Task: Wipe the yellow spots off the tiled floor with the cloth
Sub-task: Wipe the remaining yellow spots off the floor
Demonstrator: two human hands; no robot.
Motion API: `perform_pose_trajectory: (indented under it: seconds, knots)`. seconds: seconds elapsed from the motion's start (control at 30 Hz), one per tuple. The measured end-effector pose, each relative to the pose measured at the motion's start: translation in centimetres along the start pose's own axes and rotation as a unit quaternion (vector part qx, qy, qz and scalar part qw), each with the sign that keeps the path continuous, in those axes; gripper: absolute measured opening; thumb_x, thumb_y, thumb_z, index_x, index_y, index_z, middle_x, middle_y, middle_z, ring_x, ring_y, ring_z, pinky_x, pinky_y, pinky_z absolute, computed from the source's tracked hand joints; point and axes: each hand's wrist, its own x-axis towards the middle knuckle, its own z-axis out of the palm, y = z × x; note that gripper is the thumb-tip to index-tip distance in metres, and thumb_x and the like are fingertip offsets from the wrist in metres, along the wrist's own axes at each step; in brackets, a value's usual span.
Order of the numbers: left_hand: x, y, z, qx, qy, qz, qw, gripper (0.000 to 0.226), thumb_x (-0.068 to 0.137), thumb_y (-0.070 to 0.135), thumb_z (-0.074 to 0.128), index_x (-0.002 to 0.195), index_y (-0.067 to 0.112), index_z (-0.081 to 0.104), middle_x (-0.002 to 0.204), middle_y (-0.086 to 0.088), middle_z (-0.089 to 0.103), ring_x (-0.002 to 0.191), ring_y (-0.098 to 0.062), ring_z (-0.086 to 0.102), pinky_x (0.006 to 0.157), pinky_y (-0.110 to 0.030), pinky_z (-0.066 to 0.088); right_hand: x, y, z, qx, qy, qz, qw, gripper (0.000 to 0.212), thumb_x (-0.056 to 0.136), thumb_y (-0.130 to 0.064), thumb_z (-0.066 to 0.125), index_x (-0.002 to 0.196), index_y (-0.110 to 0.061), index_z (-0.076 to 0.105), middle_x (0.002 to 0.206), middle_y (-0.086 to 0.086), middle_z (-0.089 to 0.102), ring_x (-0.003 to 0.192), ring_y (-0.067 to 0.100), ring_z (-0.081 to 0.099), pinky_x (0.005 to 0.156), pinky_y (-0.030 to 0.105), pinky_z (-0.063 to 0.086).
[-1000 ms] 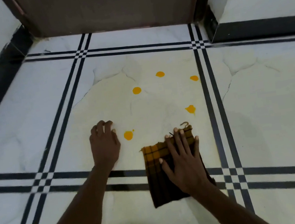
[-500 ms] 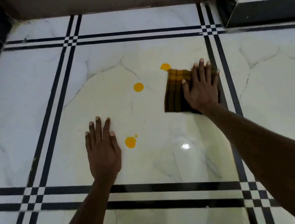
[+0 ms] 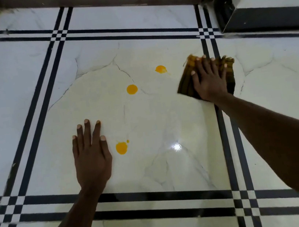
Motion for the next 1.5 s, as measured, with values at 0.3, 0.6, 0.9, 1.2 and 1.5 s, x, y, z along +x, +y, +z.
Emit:
perform_pose_trajectory:
  seconds: [0.3,0.6,0.9,1.2,1.5]
  knots:
    - [0.1,0.1,-0.3,0.002,-0.020,-0.018,1.000,0.054,0.110,0.037,0.022,0.160,0.022,0.033,0.172,-0.005,0.021,0.161,-0.025,0.012,0.130,-0.049,0.015,-8.6,-10.0,3.2,-0.018,0.010,-0.282,0.959,0.061,0.110,-0.049,0.026,0.164,-0.022,0.031,0.173,0.003,0.025,0.162,0.028,0.018,0.129,0.059,0.014]
    - [0.2,0.1,0.3,0.009,-0.005,-0.016,1.000,0.052,0.110,0.033,0.024,0.160,0.022,0.034,0.171,-0.006,0.023,0.160,-0.026,0.014,0.130,-0.047,0.015,2.5,-4.4,0.4,0.026,0.041,0.007,0.999,0.067,0.106,-0.053,0.017,0.167,-0.023,0.016,0.176,0.006,0.012,0.163,0.034,0.005,0.126,0.068,0.000]
    - [0.2,-0.2,0.1,0.014,-0.014,-0.010,1.000,0.053,0.111,0.033,0.021,0.161,0.023,0.030,0.172,-0.005,0.019,0.161,-0.025,0.011,0.130,-0.048,0.016,-9.3,-12.2,2.8,-0.081,-0.034,-0.454,0.886,0.059,0.111,-0.047,0.028,0.166,-0.028,0.023,0.176,-0.002,0.015,0.163,0.023,0.010,0.130,0.056,0.007]
    - [0.4,-0.3,0.5,0.000,-0.013,-0.016,1.000,0.052,0.111,0.034,0.021,0.161,0.022,0.032,0.171,-0.005,0.022,0.161,-0.024,0.011,0.131,-0.046,0.014,-1.4,-18.3,3.7,0.002,-0.002,-0.169,0.986,0.063,0.108,-0.053,0.019,0.165,-0.028,0.024,0.176,0.000,0.013,0.163,0.030,0.006,0.123,0.074,0.002]
    - [0.1,0.1,-0.4,-0.058,-0.032,-0.045,0.997,0.055,0.112,0.039,0.018,0.163,0.019,0.026,0.172,-0.001,0.019,0.161,-0.017,0.006,0.131,-0.044,0.010,-15.3,-10.3,3.3,-0.057,-0.048,-0.392,0.917,0.060,0.109,-0.052,0.025,0.166,-0.034,0.019,0.176,-0.005,0.010,0.164,0.023,0.004,0.127,0.064,0.009]
